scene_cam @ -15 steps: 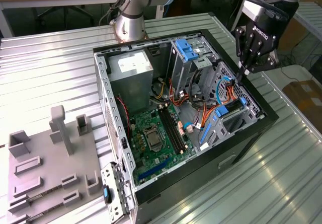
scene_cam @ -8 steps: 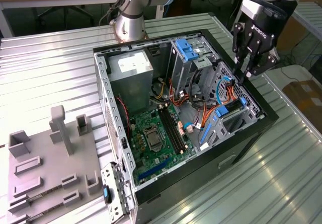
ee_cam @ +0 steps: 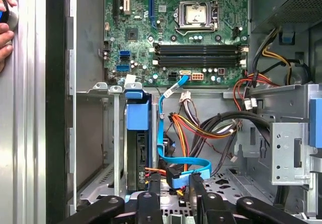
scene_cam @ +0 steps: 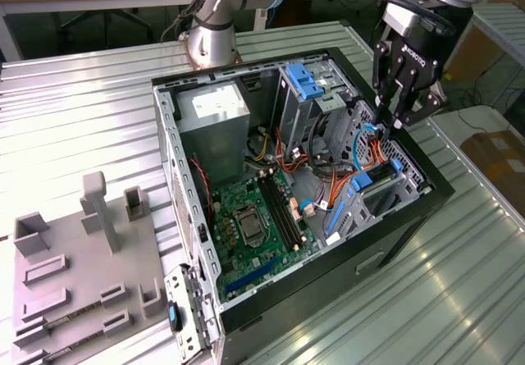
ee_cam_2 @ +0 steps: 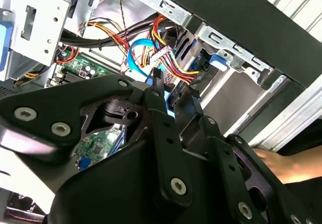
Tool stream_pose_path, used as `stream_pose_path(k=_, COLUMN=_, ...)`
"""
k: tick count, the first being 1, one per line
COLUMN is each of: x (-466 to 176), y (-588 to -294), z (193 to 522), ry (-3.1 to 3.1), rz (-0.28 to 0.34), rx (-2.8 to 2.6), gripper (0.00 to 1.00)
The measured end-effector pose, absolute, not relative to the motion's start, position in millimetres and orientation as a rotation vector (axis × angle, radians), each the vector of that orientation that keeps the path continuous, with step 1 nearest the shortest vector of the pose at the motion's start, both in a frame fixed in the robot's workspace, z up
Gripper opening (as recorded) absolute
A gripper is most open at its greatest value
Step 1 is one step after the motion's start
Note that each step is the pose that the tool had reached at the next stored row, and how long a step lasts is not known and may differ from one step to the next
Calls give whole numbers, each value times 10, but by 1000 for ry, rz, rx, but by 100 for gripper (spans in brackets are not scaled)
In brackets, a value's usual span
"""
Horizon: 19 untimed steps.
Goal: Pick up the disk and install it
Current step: 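Insert the second disk wire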
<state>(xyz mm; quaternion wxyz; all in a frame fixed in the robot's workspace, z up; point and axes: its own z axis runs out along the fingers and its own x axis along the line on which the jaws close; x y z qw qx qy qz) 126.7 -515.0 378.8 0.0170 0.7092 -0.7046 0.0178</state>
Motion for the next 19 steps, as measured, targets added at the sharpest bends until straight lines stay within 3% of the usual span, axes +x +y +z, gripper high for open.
stream_pose_path(k=8, x=1268, y=-5102, z=3788, ry=-2134, rz=142, rx=2175, gripper=36)
stream_pose_path(k=19, x=1268, y=-4967, z=3774, ry=-2120, rz=162, rx=2169, gripper=36)
